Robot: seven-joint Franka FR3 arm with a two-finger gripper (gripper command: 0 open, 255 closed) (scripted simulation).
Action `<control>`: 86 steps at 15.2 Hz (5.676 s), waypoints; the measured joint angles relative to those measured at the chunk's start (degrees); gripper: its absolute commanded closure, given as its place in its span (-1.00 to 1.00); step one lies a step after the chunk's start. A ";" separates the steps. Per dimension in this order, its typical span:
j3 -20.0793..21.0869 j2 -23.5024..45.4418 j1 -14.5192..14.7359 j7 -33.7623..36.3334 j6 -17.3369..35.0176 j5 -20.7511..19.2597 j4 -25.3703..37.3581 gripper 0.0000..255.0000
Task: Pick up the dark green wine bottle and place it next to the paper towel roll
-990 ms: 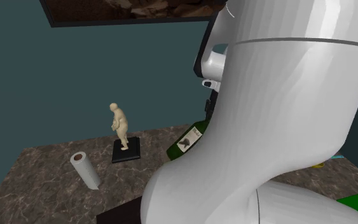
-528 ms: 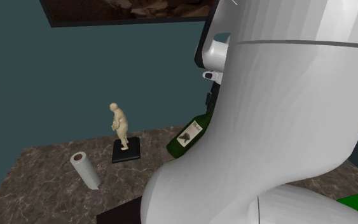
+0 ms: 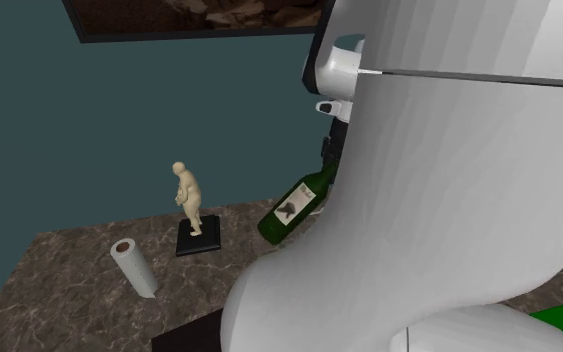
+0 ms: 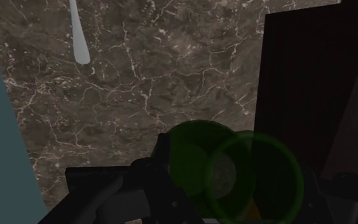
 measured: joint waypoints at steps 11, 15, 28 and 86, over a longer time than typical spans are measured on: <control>6.69 -9.96 7.39 9.45 6.80 5.24 -14.66 1.00; 9.85 -12.82 10.58 13.29 9.37 8.03 -19.04 1.00; 21.38 -15.99 22.13 28.73 16.42 16.24 -24.37 1.00; 18.79 31.03 68.58 89.05 31.40 -13.70 19.18 1.00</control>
